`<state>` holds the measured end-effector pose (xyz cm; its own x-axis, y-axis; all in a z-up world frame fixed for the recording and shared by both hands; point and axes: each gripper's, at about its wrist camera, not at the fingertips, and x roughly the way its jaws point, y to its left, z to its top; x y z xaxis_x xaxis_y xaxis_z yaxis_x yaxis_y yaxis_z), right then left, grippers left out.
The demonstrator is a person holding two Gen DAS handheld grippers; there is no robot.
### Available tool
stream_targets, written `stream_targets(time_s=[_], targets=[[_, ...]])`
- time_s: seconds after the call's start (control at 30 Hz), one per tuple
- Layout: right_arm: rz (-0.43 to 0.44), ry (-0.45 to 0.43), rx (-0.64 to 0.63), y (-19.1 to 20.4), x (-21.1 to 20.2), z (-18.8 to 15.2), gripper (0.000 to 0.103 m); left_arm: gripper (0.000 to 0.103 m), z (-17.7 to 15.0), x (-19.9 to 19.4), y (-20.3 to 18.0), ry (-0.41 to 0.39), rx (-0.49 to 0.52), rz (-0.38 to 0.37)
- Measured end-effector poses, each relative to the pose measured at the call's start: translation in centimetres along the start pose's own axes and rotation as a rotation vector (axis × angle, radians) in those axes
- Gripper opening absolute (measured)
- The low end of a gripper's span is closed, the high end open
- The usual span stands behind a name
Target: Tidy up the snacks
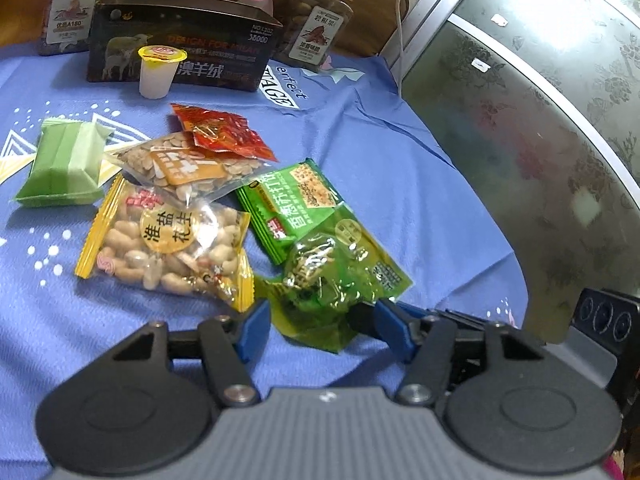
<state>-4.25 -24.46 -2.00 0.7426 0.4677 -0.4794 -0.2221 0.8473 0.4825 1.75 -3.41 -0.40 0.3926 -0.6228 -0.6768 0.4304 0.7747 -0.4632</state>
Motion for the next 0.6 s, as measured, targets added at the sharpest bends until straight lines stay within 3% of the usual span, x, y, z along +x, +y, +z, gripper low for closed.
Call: stream_targets(time_s=[0.13, 0.33, 0.6], targets=[[0.003, 0.001, 0.008, 0.1, 0.2, -0.3, 0.025, 0.055, -0.1, -0.1, 0.1, -0.001, -0.004, -0.013], [0.029, 0.005, 0.019, 0.4, 0.1, -0.3, 0.012, 0.025, -0.3, -0.8, 0.5, -0.012, -0.027, -0.095], [0.104, -0.001, 0.025, 1.7, 0.9, 0.9, 0.009, 0.025, 0.7, -3.0, 0.9, -0.098, 0.0, -0.086]])
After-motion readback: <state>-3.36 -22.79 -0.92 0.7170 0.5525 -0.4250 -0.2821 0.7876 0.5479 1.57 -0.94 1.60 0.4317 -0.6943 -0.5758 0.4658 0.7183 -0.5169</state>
